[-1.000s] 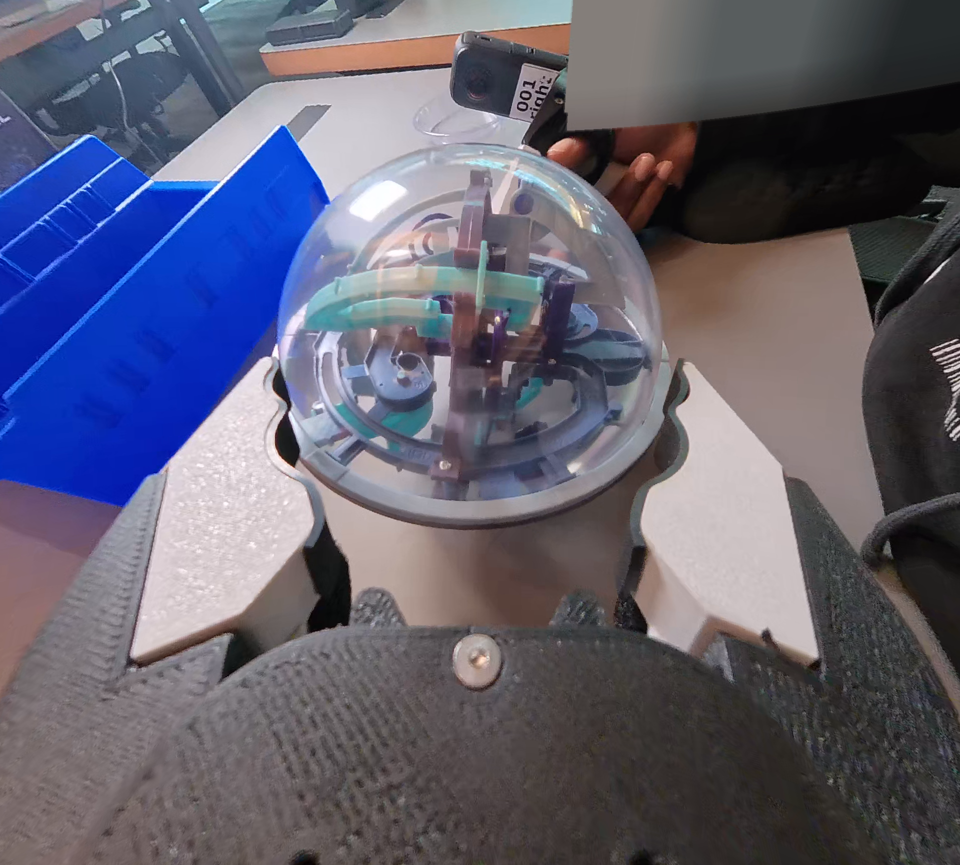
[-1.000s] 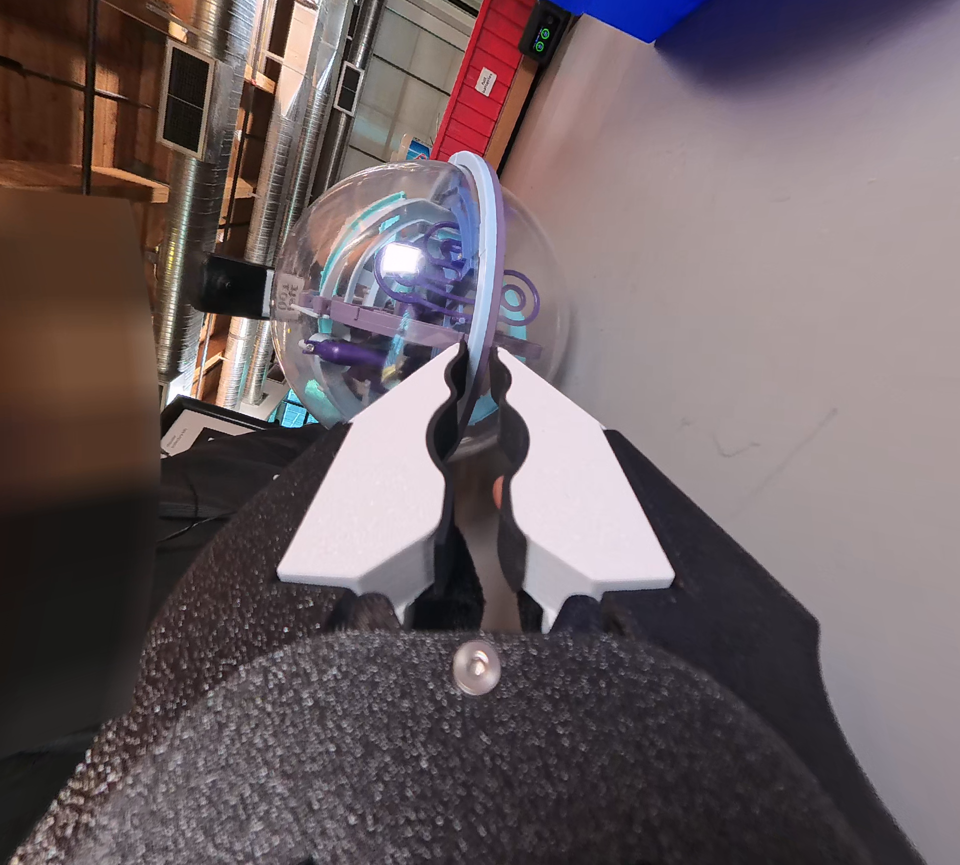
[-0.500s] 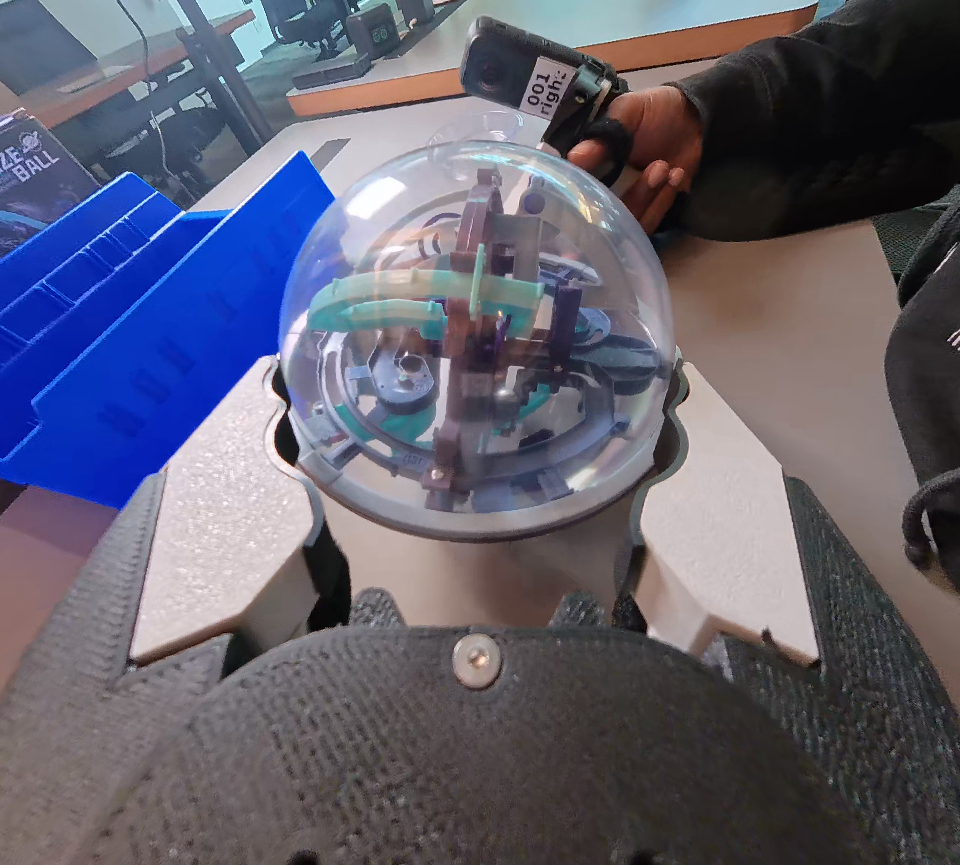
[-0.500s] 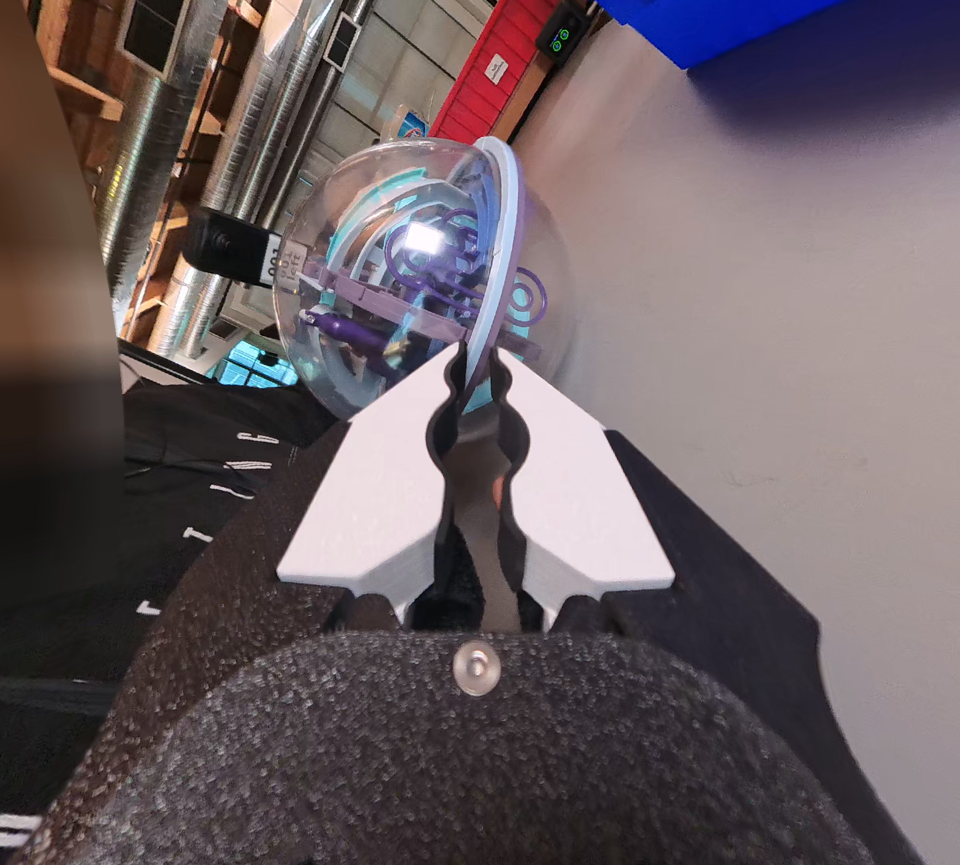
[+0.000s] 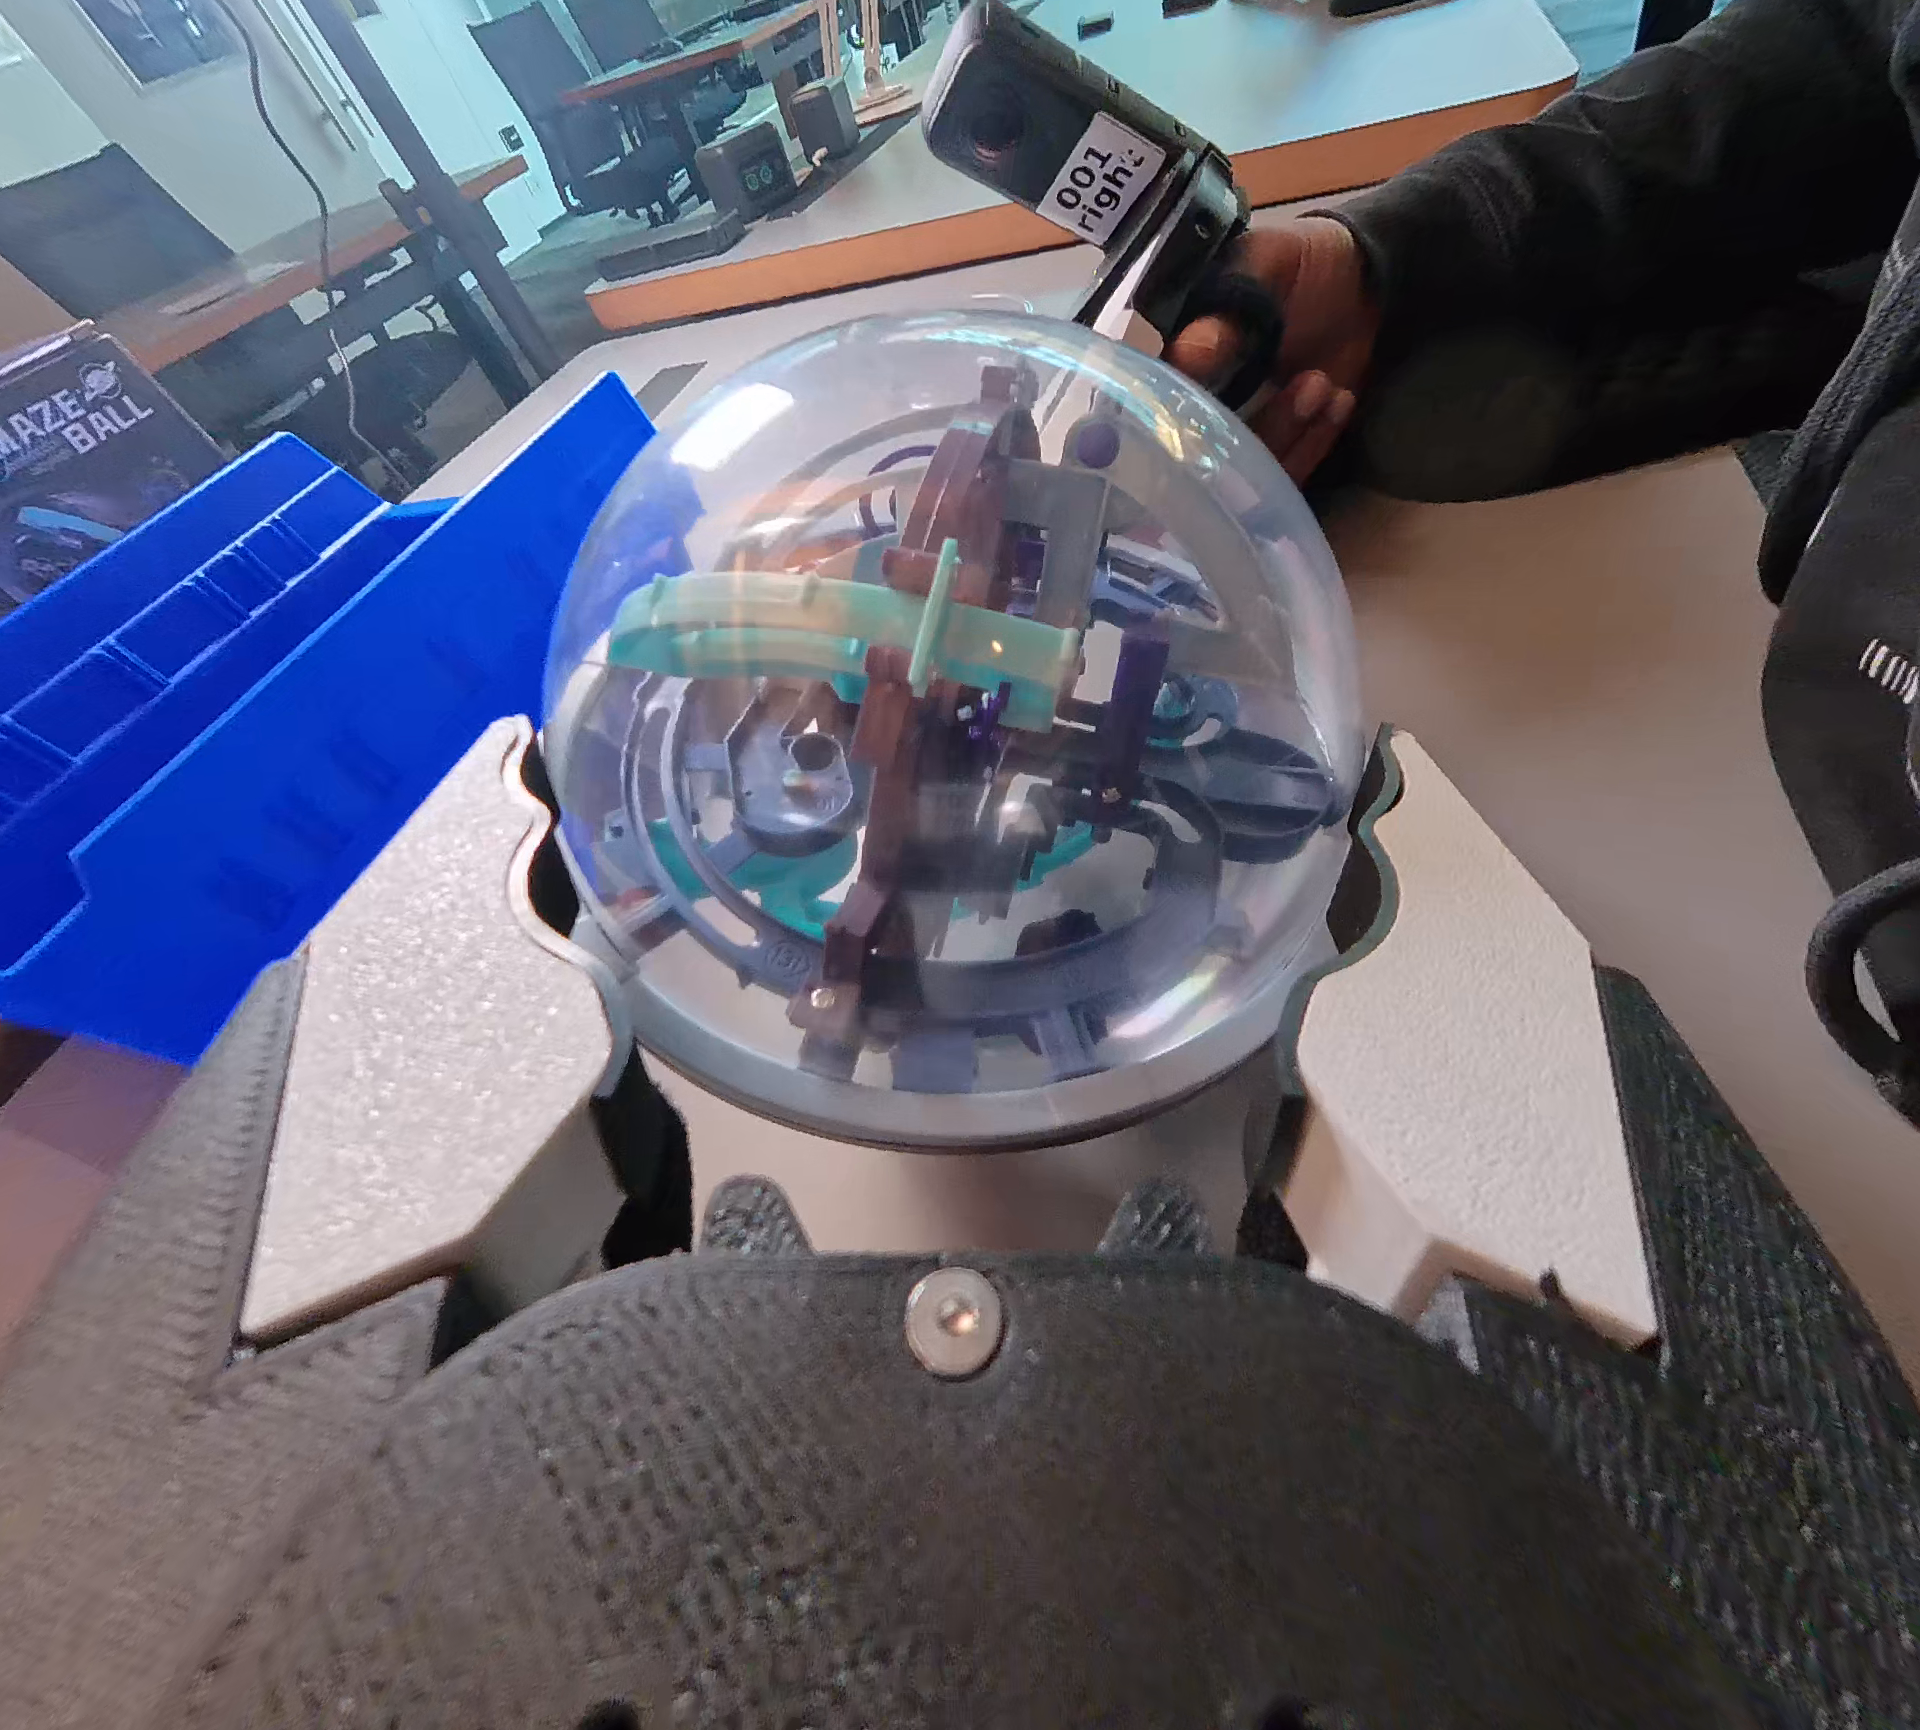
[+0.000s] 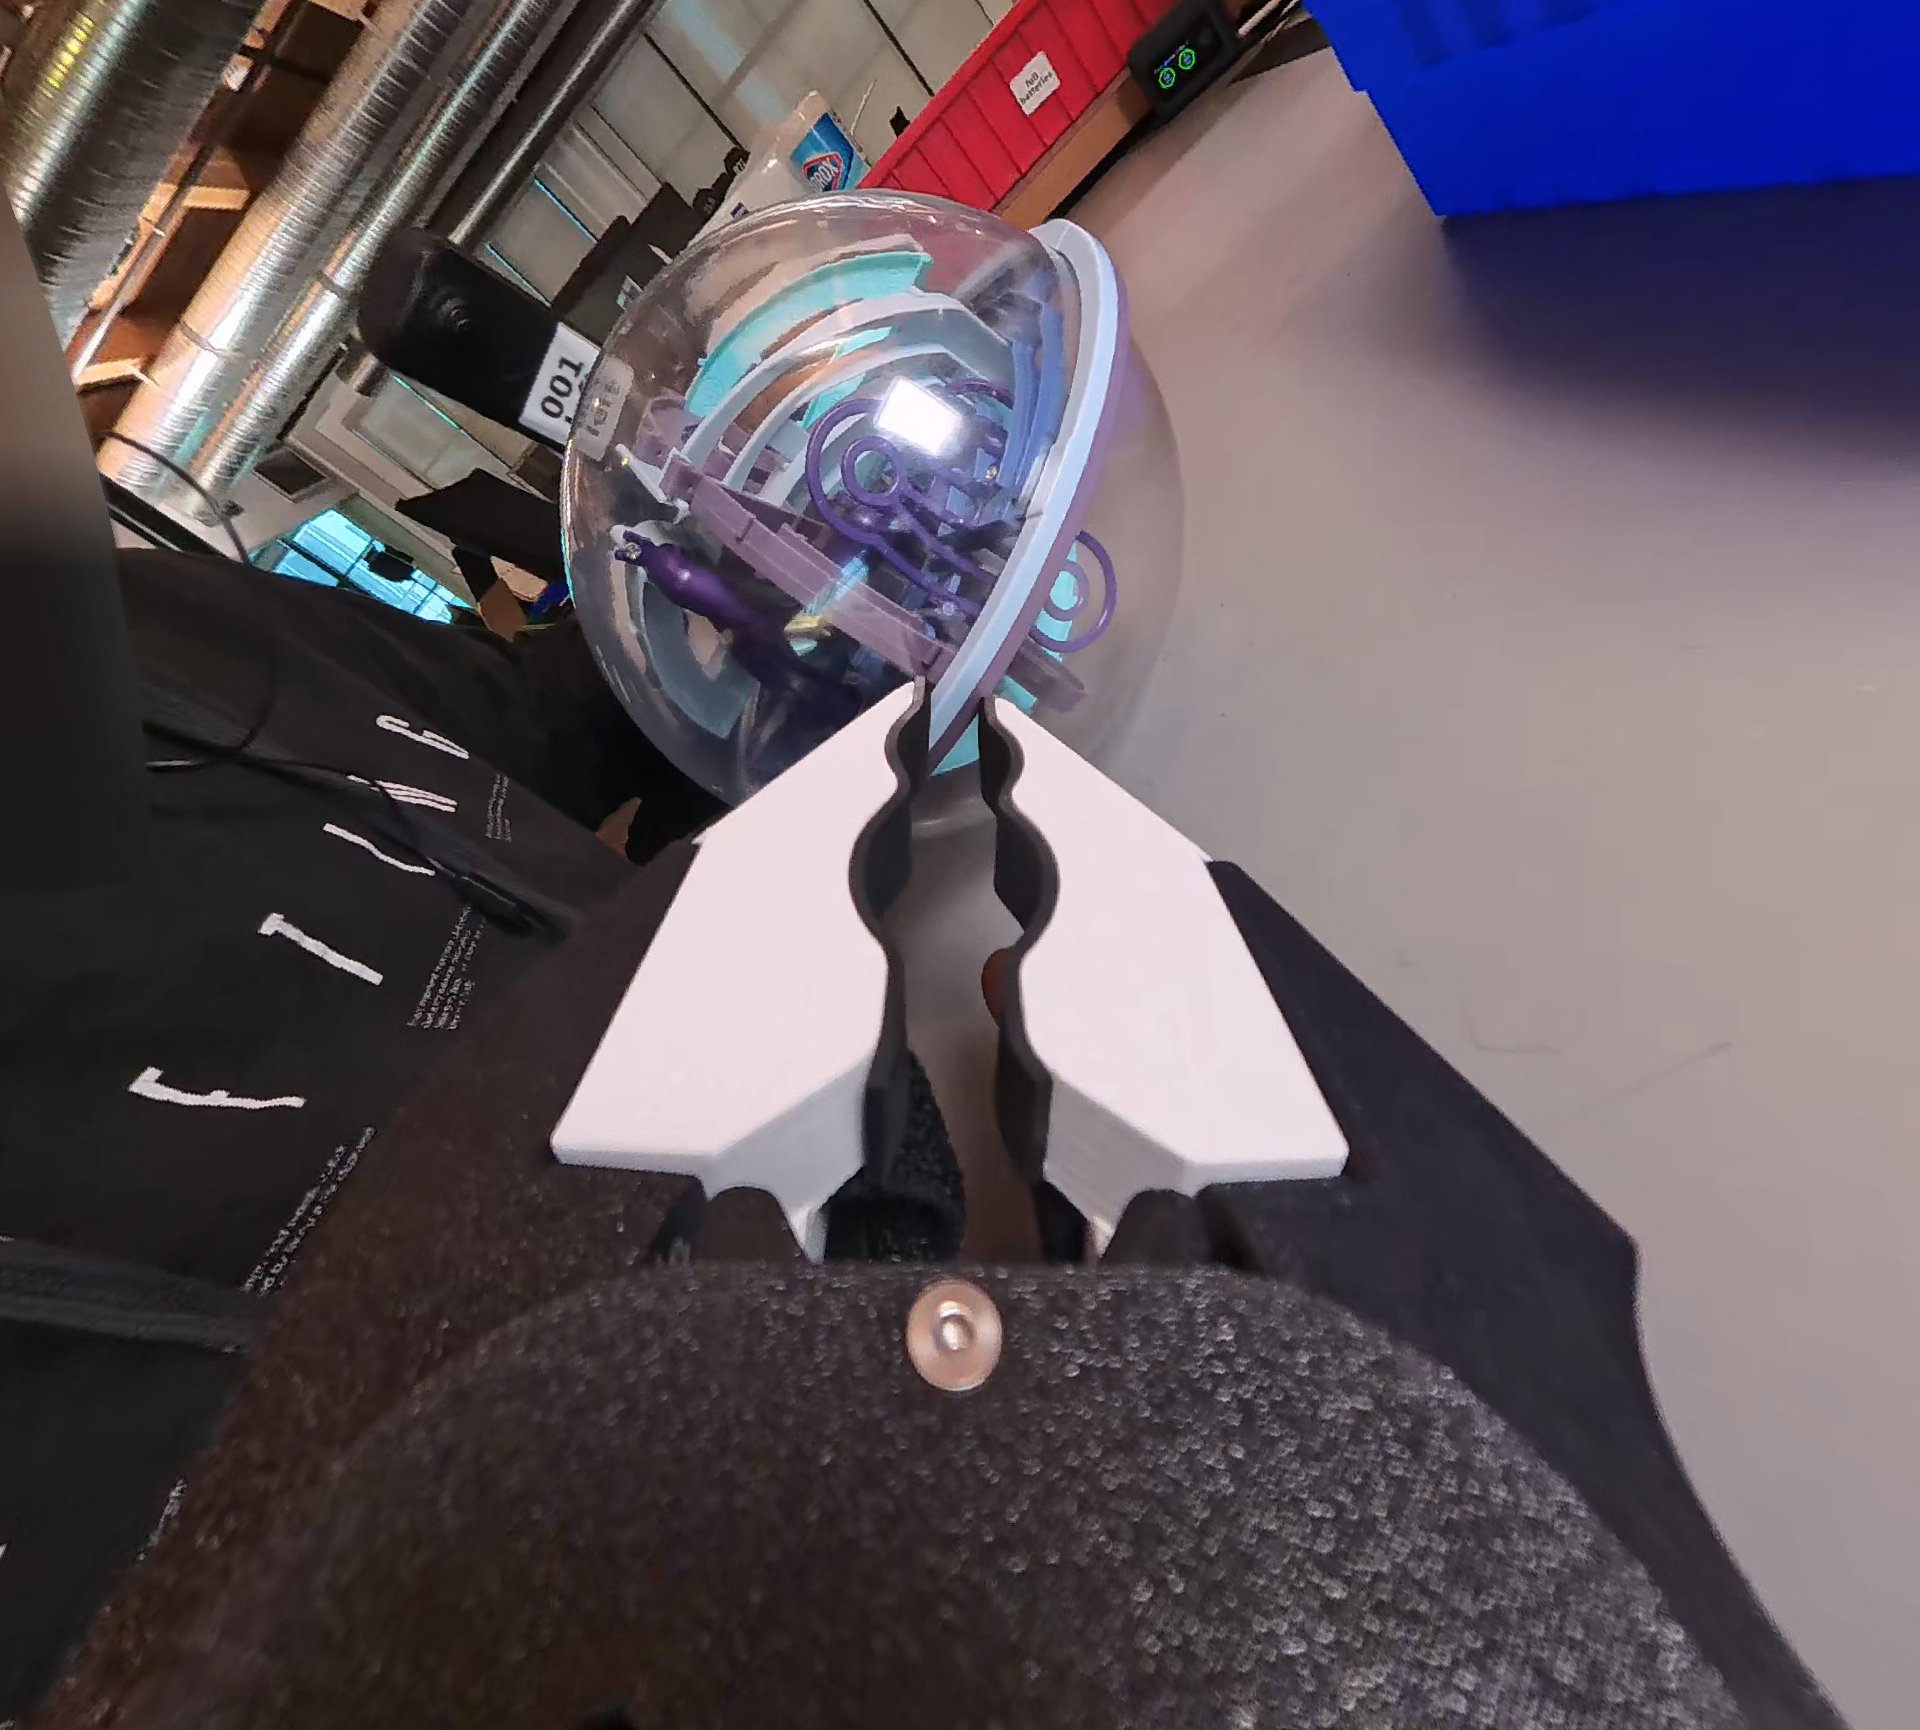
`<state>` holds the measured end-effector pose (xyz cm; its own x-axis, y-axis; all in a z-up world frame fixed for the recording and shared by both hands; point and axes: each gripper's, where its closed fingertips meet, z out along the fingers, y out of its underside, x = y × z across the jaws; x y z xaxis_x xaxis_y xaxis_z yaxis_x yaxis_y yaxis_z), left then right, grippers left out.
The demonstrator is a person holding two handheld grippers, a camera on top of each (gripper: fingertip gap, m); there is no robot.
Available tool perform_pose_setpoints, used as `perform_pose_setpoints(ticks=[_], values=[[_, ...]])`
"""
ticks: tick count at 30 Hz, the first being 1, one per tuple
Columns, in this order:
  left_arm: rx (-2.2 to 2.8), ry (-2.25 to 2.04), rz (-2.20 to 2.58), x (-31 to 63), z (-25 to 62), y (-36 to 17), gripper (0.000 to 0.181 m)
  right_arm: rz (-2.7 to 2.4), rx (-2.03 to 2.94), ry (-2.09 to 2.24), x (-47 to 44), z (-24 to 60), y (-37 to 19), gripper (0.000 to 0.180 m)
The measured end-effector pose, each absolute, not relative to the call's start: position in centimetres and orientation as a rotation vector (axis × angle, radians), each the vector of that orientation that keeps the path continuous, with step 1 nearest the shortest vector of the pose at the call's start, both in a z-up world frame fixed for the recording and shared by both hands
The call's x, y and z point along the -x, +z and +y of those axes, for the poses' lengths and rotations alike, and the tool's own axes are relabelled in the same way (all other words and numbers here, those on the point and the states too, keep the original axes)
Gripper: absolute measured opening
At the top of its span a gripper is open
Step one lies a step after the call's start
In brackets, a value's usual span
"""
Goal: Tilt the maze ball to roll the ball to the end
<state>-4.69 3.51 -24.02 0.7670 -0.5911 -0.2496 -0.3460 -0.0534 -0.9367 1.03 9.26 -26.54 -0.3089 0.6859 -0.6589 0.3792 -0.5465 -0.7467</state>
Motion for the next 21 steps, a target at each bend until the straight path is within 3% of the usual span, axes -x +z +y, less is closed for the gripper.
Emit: perform_pose_setpoints(ticks=[21], values=[[1.619, -0.187, 0.784, 4.27, 3.66, -23.83, 0.148, -1.383, 1.721, 1.932, -1.06, 9.48, -27.05, 0.006]])
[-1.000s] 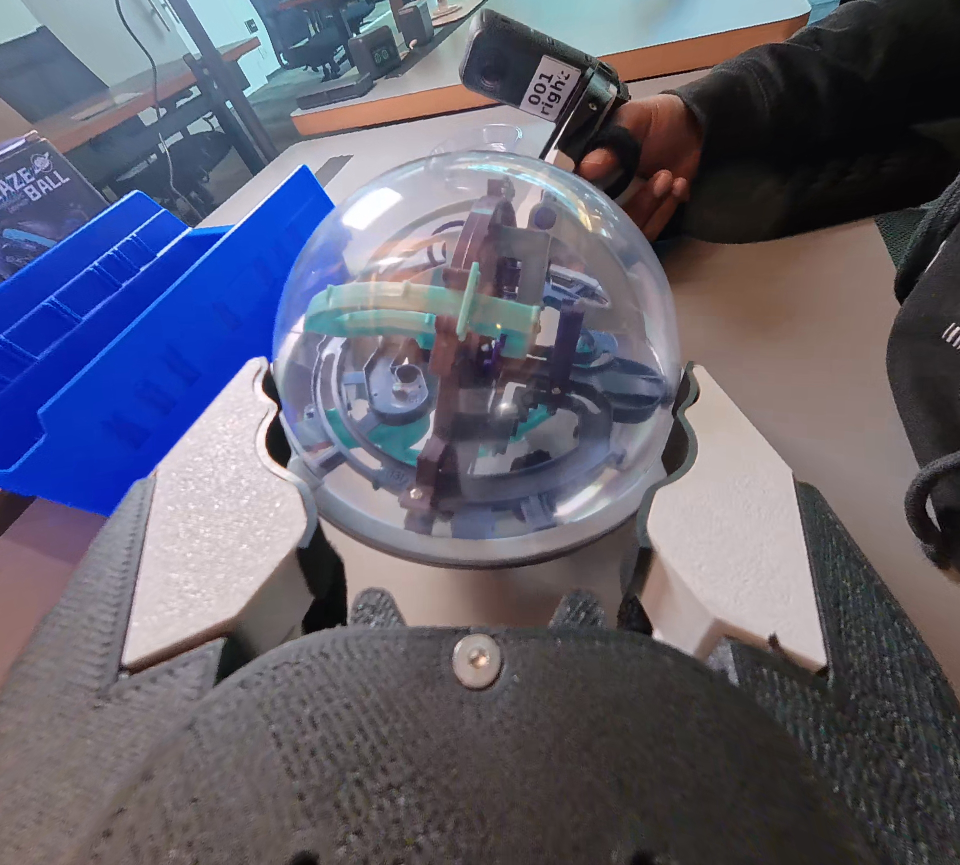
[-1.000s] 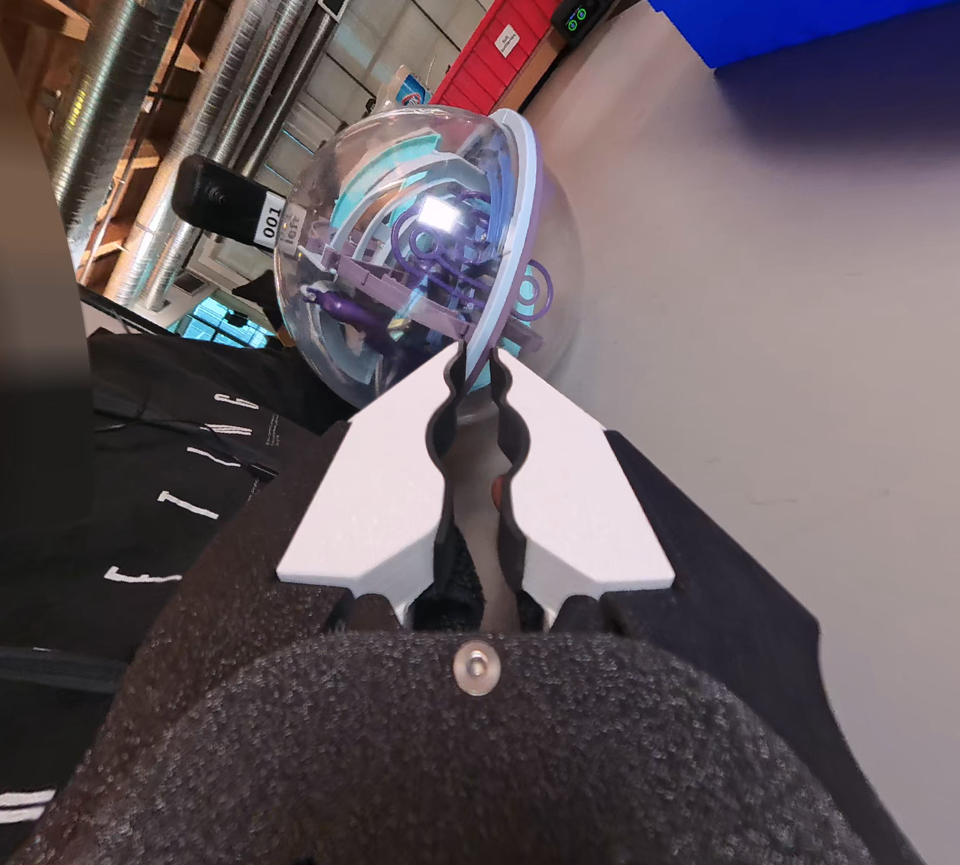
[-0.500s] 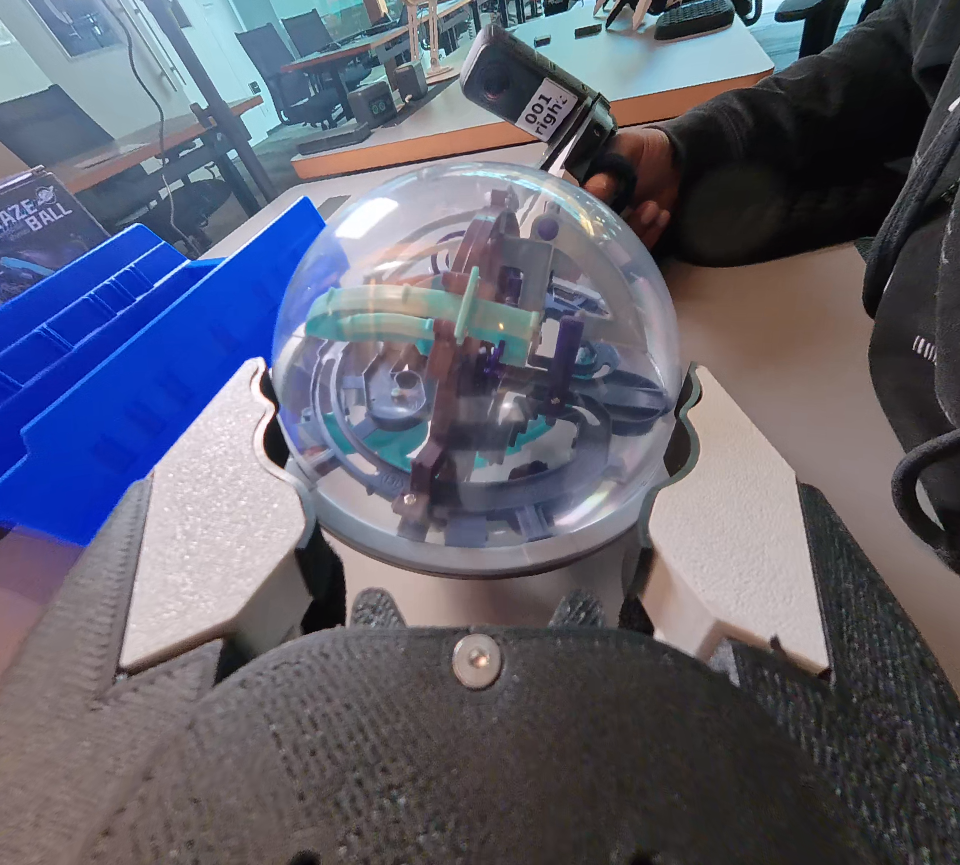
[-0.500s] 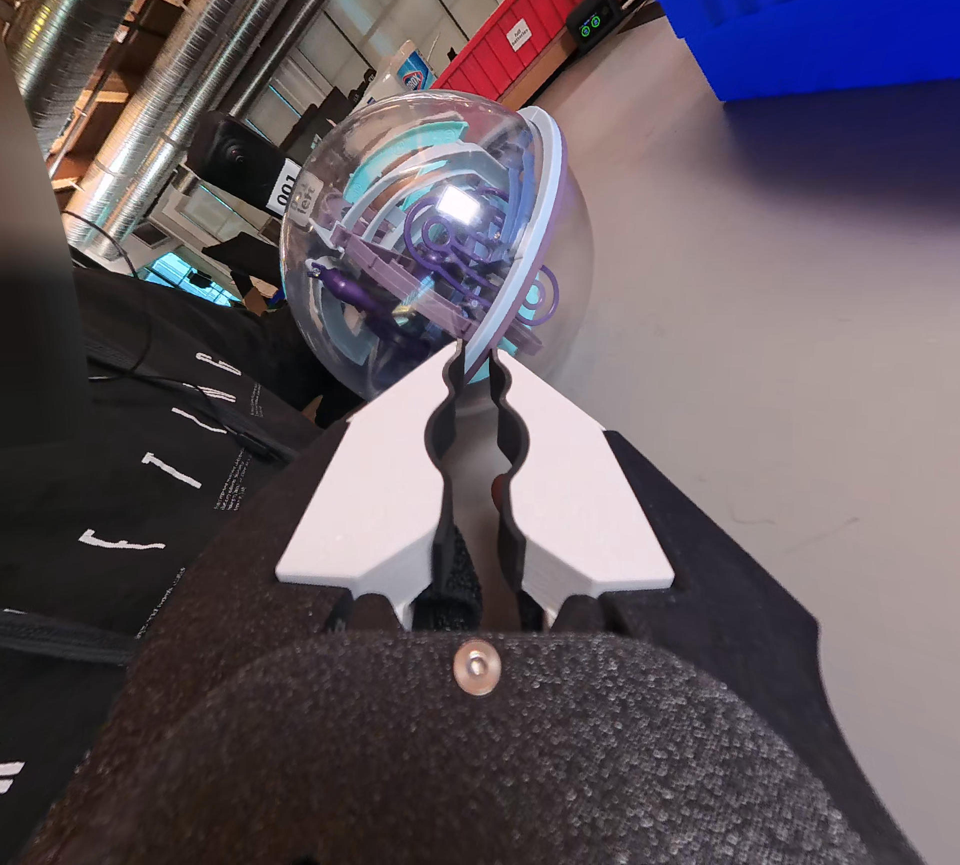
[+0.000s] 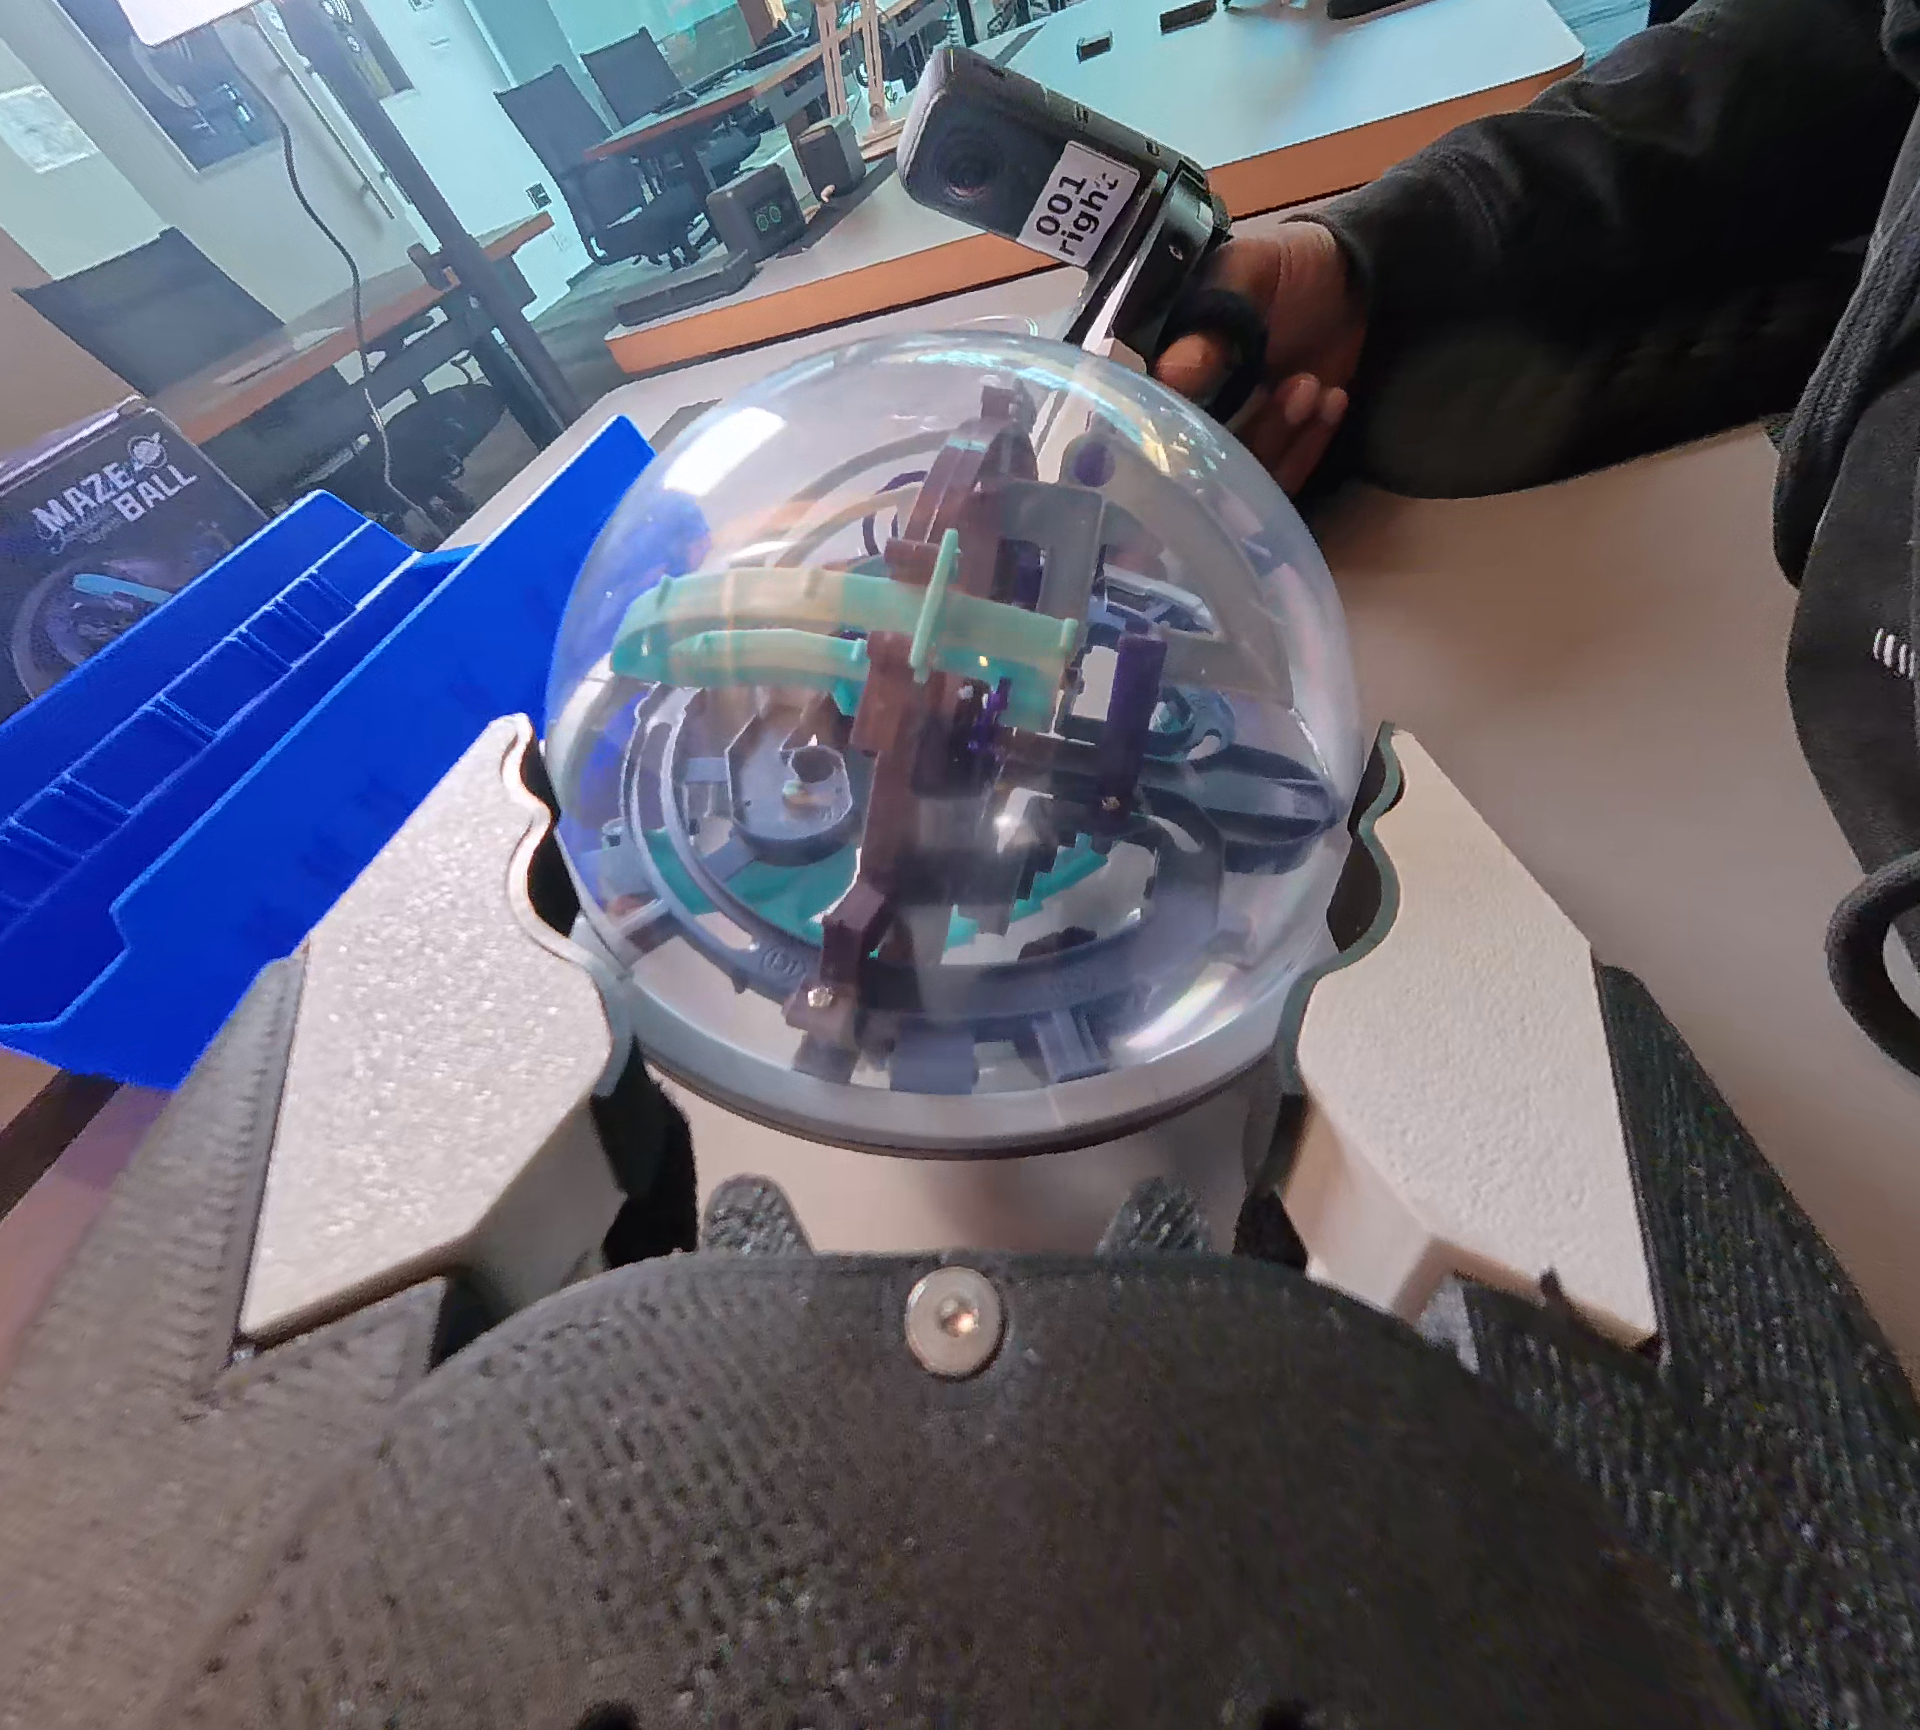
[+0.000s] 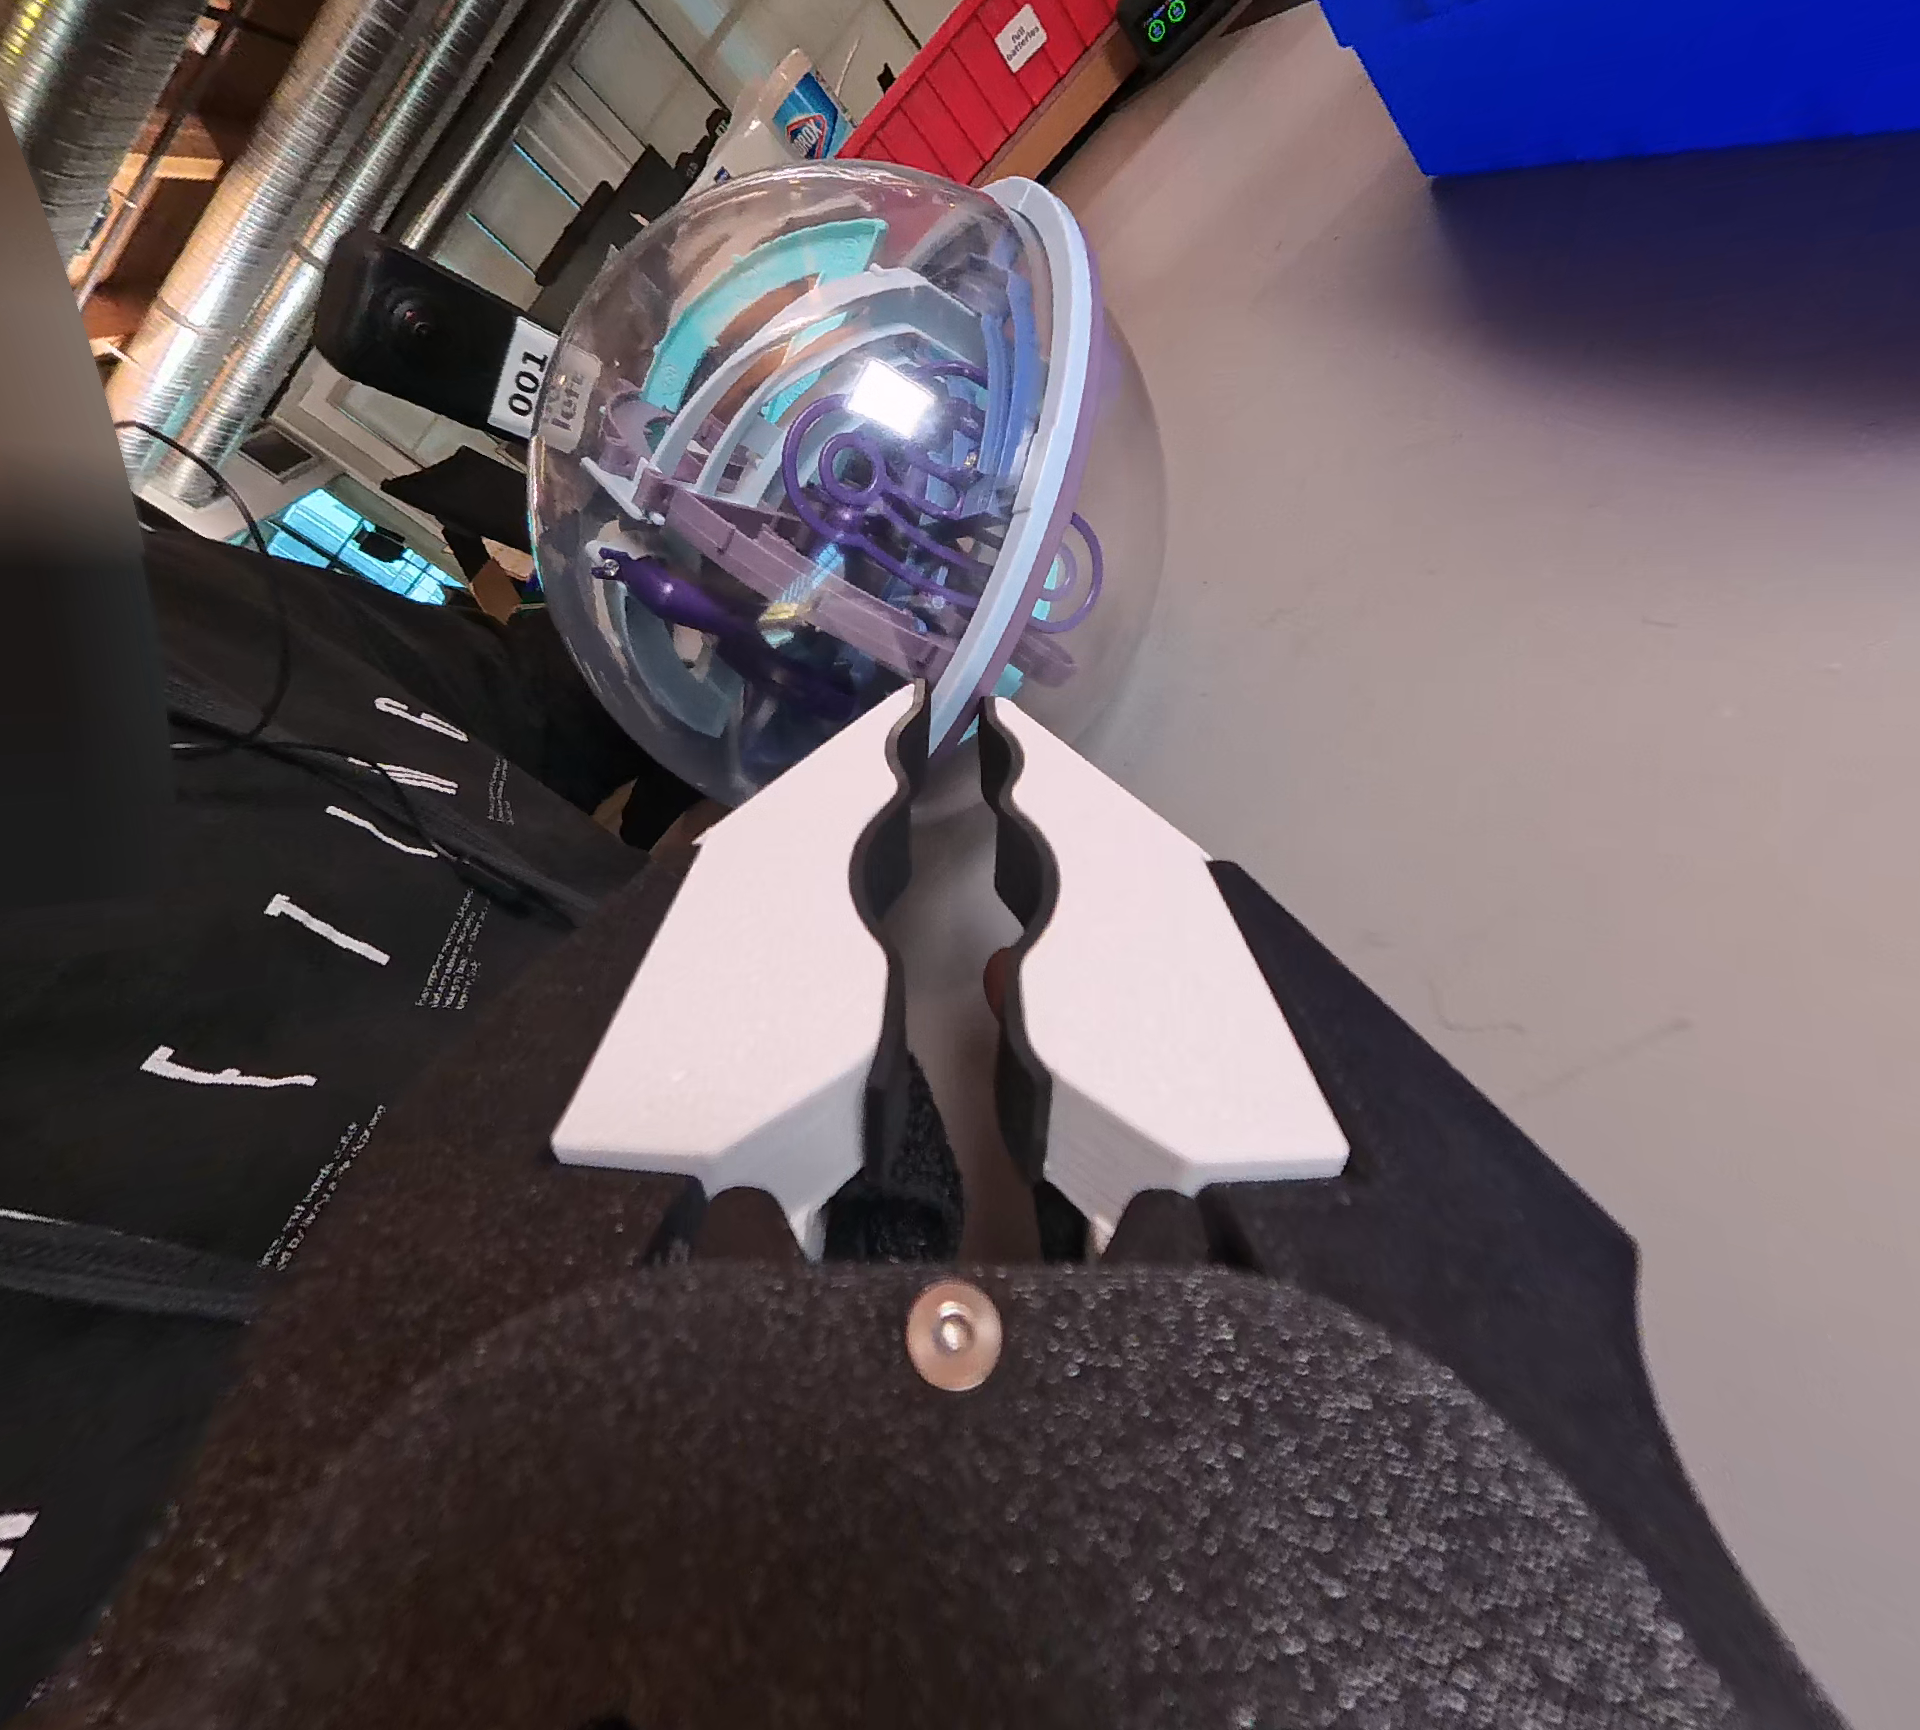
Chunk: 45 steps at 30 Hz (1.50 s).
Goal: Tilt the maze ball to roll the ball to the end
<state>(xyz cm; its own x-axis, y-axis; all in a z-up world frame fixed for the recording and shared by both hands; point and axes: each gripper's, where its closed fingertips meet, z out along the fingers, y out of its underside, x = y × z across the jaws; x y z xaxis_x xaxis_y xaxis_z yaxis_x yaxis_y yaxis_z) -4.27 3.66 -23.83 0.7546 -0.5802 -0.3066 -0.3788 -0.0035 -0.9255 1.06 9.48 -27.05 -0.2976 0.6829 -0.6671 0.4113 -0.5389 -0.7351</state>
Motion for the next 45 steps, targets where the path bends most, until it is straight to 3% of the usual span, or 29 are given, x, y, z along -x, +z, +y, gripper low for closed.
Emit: perform_pose_setpoints(ticks=[14, 28, 31, 45], values=[[1.583, -0.229, 0.807, 4.6, 3.4, -23.8, 0.148, -1.409, 1.686, 1.919, -1.1, 9.0, -26.7, 0.006], [1.652, -0.695, 0.587, 5.9, 4.2, -23.8, 0.147, -1.325, 1.652, 2.093, -1.5, 8.6, -24.7, 0.007], [1.681, -0.758, 0.561, 6.1, 4.4, -24.4, 0.146, -1.348, 1.593, 2.082, -1.7, 8.4, -24.2, 0.000], [1.669, -0.670, 0.636, 5.8, 3.8, -24.2, 0.144, -1.536, 1.535, 2.033, -2.3, 6.3, -25.0, 0.003]])
